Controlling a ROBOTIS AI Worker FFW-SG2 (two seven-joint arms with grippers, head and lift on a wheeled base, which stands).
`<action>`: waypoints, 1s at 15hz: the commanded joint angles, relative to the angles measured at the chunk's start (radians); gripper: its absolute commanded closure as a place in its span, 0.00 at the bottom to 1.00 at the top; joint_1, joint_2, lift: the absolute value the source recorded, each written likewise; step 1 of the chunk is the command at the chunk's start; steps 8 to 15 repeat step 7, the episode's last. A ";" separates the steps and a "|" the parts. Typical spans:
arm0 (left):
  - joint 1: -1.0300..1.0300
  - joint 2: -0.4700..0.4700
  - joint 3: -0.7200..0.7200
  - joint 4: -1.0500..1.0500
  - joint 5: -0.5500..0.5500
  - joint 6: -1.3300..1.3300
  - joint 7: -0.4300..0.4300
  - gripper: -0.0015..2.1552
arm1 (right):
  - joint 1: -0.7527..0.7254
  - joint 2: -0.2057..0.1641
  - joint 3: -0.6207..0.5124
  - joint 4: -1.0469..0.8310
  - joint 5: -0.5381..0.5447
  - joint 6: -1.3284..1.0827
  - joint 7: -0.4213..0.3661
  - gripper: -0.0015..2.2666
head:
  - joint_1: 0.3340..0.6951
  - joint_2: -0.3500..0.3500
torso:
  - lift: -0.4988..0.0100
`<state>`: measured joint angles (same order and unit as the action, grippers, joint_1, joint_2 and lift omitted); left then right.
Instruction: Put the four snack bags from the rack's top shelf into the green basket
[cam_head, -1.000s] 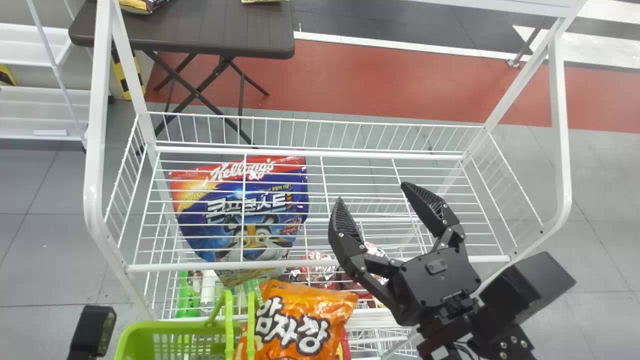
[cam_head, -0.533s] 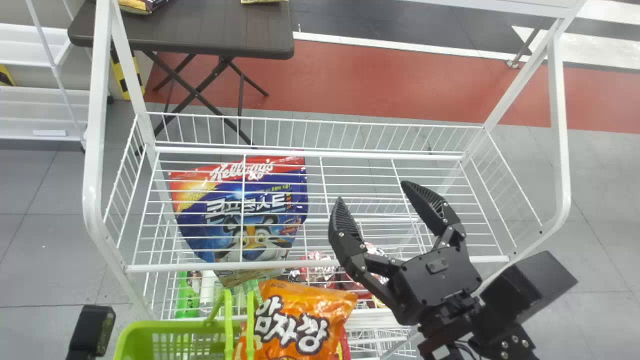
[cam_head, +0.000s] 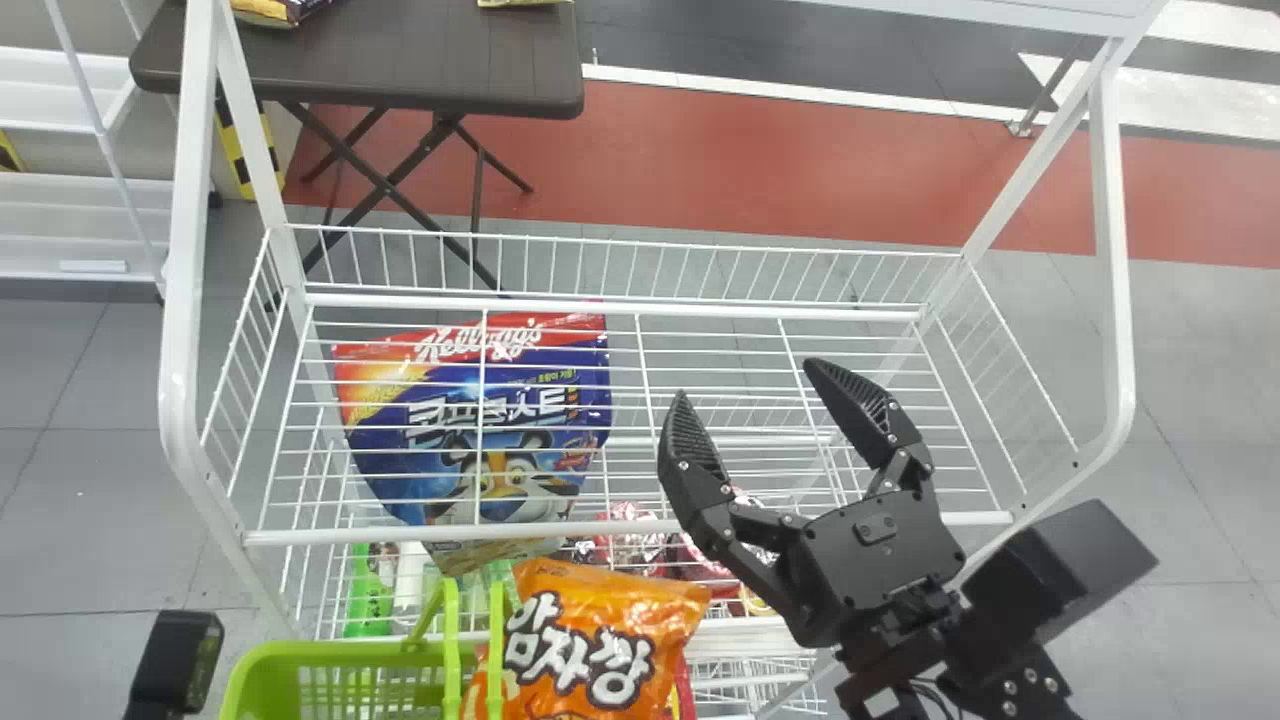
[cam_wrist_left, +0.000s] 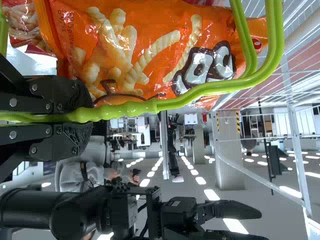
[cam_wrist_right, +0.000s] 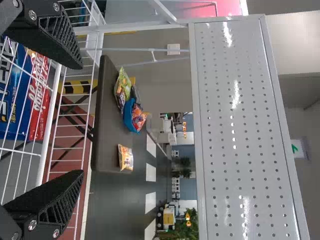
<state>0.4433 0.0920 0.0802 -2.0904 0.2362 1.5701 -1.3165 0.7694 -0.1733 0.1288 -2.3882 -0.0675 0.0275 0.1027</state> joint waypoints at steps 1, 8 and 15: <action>0.000 0.000 0.001 0.001 0.000 0.001 -0.001 0.99 | 0.001 0.000 -0.001 0.000 0.000 -0.001 0.000 0.03 | 1.00 0.22 | 0.98; 0.000 0.000 0.001 0.000 0.000 0.001 -0.003 0.99 | 0.004 0.000 -0.003 -0.006 0.000 -0.001 0.000 0.03 | 1.00 0.21 | 0.98; 0.000 0.000 0.001 0.000 0.000 0.001 -0.003 0.99 | 0.004 0.000 -0.003 -0.006 0.000 -0.001 0.000 0.03 | 1.00 0.21 | 0.98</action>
